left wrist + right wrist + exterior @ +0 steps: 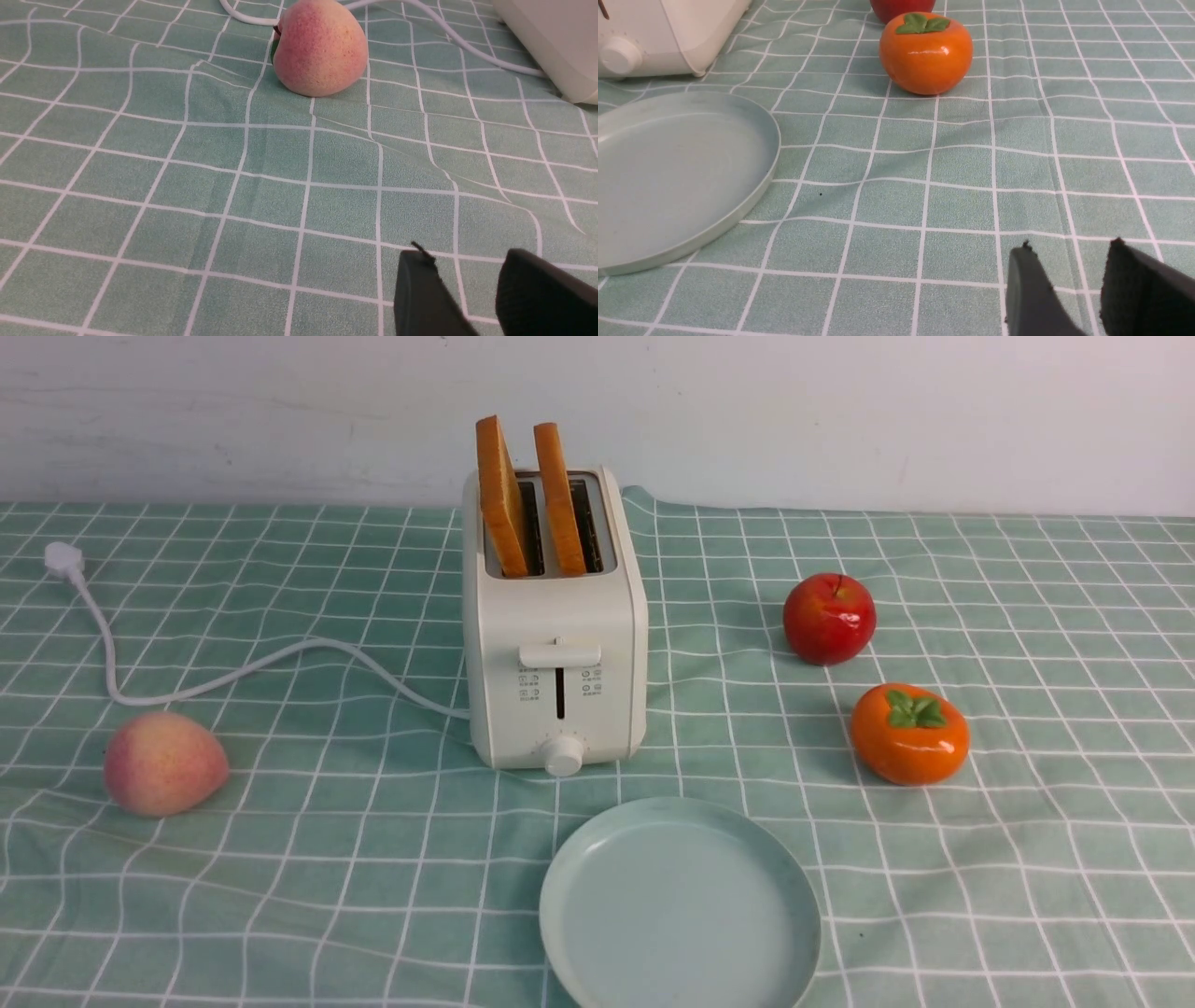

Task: Take toasted bread from bread machine on blue coffee table place on plate.
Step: 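Grasp the toast slice in the toaster and pull it up out of the slot with the right gripper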

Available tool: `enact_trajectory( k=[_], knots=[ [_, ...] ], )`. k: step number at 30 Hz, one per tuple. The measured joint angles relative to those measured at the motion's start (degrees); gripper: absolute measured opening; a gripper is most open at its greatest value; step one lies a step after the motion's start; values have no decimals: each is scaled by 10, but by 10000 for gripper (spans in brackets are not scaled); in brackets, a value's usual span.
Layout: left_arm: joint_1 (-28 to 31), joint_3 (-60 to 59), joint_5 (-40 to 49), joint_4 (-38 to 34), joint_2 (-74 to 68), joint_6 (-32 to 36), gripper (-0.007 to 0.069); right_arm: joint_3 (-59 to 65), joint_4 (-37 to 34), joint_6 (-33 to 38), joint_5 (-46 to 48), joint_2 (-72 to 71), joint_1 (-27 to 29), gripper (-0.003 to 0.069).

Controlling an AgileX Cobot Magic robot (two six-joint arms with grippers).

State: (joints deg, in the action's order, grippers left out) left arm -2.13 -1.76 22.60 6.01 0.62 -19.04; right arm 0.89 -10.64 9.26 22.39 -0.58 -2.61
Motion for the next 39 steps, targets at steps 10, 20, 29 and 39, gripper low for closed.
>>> enact_trajectory(
  k=[10,20,29,39],
  knots=[
    [0,0,0,0,0,0,238,0,0,0,0,0,-14,239],
    [0,0,0,0,0,0,238,0,0,0,0,0,-57,239],
    [0,0,0,0,0,0,238,0,0,0,0,0,-57,239],
    [0,0,0,0,0,0,238,5,-64,1,-65,0,-57,239]
  ],
)
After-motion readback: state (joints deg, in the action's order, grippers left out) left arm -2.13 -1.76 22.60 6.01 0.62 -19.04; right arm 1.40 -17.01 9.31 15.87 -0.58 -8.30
